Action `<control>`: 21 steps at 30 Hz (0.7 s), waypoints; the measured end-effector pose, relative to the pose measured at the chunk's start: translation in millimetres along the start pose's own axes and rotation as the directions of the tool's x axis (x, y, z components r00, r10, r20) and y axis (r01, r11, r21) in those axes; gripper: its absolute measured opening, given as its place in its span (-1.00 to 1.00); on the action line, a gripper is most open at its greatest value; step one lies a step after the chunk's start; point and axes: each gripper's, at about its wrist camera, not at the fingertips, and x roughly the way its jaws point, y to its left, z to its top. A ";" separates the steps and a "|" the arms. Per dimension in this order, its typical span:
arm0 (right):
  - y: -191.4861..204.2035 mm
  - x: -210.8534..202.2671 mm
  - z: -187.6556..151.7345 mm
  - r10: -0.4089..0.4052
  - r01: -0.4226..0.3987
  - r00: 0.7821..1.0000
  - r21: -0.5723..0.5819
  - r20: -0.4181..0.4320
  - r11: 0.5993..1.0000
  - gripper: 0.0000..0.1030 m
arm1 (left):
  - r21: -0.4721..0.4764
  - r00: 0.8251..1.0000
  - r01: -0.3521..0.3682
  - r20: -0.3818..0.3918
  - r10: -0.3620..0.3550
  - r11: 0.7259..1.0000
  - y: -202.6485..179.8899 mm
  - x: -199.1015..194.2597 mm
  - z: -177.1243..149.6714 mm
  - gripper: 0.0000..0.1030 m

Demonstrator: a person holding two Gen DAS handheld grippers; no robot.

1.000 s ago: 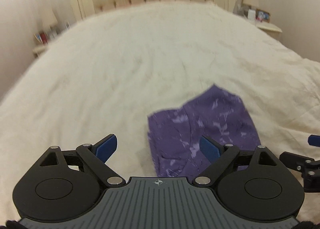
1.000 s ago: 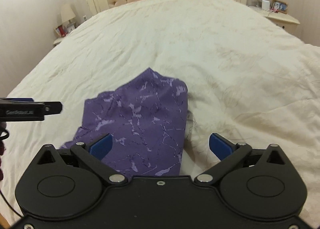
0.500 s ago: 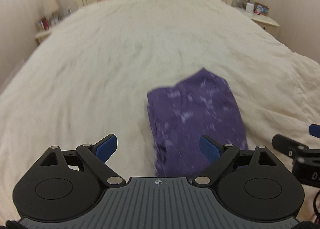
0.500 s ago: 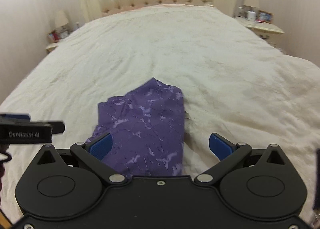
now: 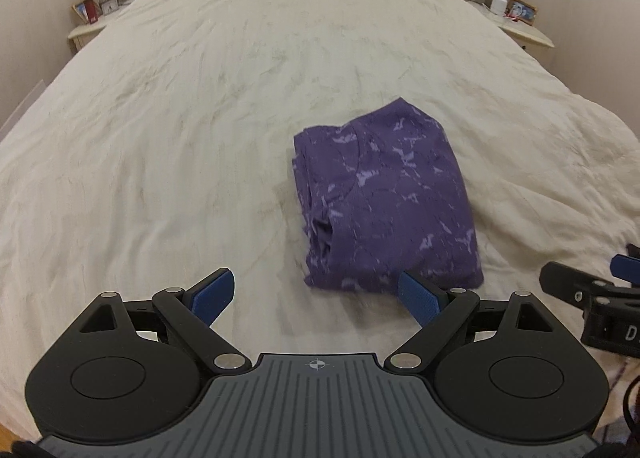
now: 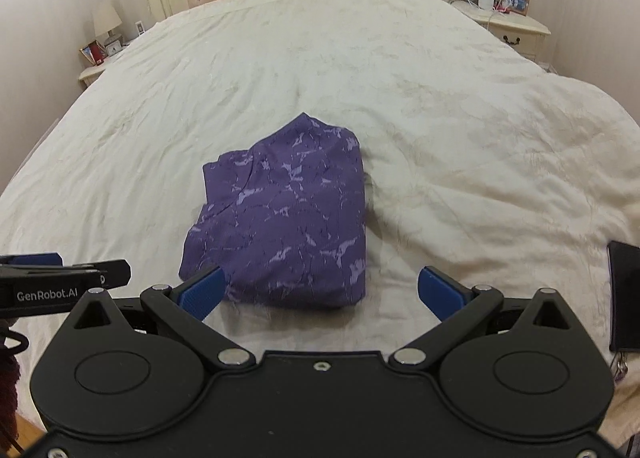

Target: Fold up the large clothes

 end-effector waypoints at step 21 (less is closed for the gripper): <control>1.8 -34.3 -22.4 -0.003 0.002 1.000 0.066 0.006 0.998 0.98 | -0.025 1.000 0.007 -0.012 -0.008 1.000 -0.4 -28.3 -33.9 0.74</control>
